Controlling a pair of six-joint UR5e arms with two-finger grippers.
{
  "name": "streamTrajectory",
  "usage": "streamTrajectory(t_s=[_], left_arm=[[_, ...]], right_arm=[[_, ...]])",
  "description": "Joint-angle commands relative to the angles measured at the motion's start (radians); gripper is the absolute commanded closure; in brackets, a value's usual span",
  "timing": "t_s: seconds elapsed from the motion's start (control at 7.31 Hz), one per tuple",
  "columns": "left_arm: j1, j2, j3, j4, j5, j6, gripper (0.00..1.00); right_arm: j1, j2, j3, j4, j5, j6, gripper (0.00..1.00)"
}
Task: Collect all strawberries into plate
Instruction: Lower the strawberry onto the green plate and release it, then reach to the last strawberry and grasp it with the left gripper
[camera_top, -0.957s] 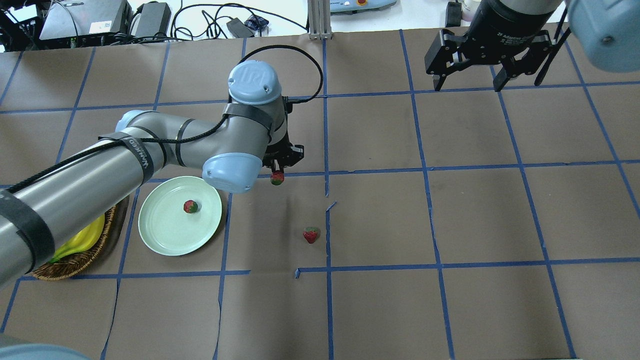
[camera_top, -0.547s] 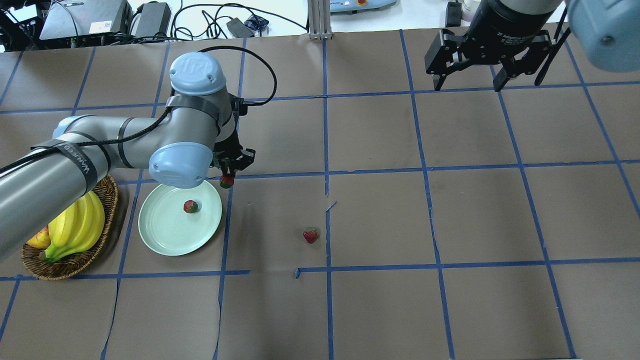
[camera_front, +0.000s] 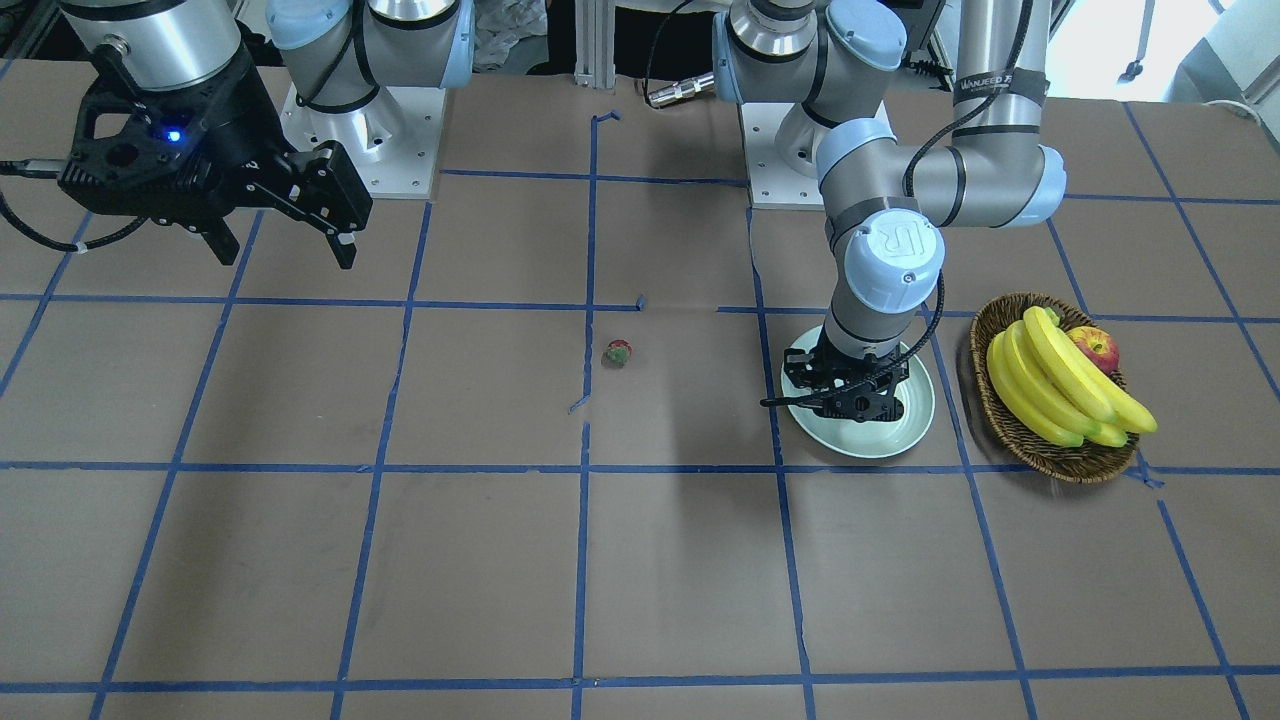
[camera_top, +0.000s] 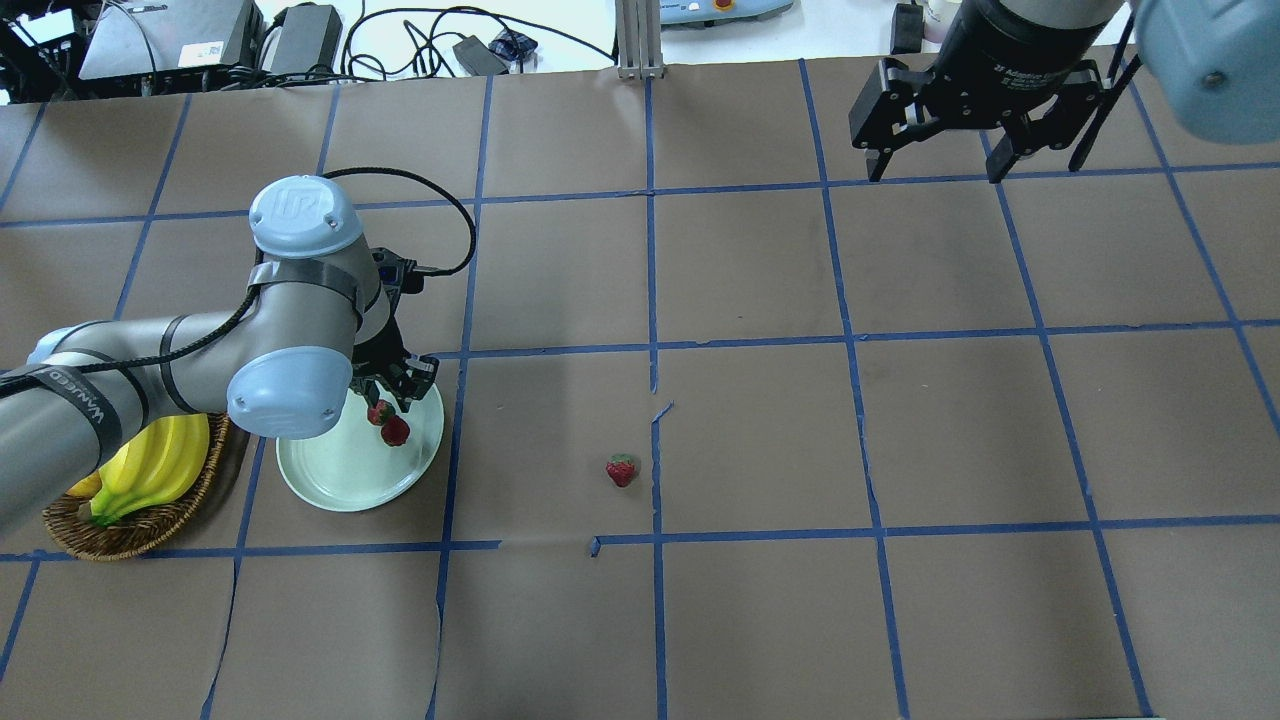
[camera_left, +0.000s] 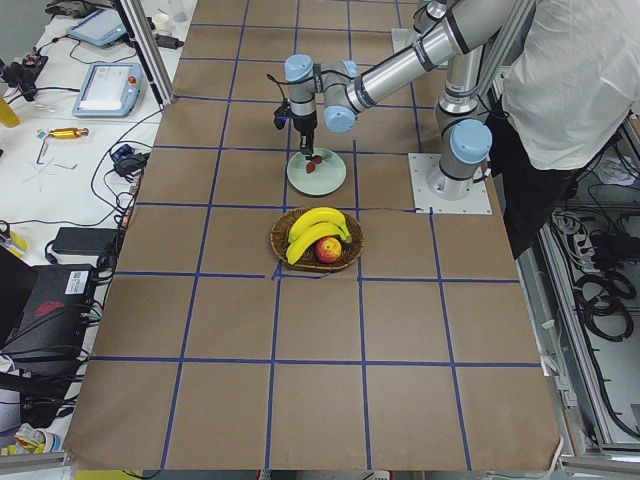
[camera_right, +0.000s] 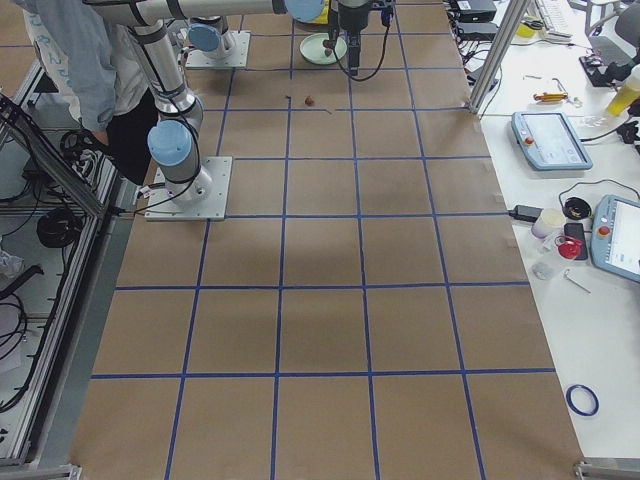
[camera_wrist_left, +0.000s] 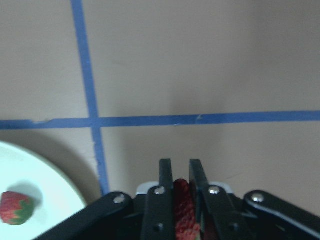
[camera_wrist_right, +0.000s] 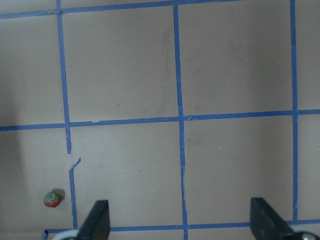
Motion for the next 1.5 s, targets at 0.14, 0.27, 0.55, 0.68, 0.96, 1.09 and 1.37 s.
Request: streamTrajectory(t_s=[0.14, 0.27, 0.55, 0.68, 0.96, 1.09, 1.37], left_arm=[[-0.211, -0.025, 0.065, 0.027, -0.076, -0.376, 0.07], [-0.313, -0.047, 0.112, 0.024, -0.157, -0.529, 0.09], [-0.469, -0.096, 0.111, 0.024, -0.163, -0.702, 0.15], [-0.485, -0.125, 0.11, 0.026, -0.163, -0.696, 0.16], [-0.488, -0.158, 0.107, 0.024, -0.159, -0.687, 0.18], [-0.49, -0.161, 0.102, 0.024, -0.162, -0.684, 0.23], [-0.49, -0.153, 0.079, 0.023, -0.15, -0.653, 0.34]], right_arm=[[0.0, 0.0, 0.0, 0.001, 0.002, 0.0, 0.0], [0.0, 0.0, 0.0, 0.001, 0.002, 0.0, 0.0], [0.0, 0.0, 0.0, 0.001, 0.004, 0.0, 0.0], [0.0, 0.0, 0.0, 0.002, 0.004, 0.0, 0.0], [0.0, 0.0, 0.002, 0.002, 0.004, -0.002, 0.0], [0.0, 0.0, 0.002, 0.002, 0.004, -0.002, 0.0], [0.0, 0.0, 0.002, 0.002, 0.004, -0.002, 0.0]])
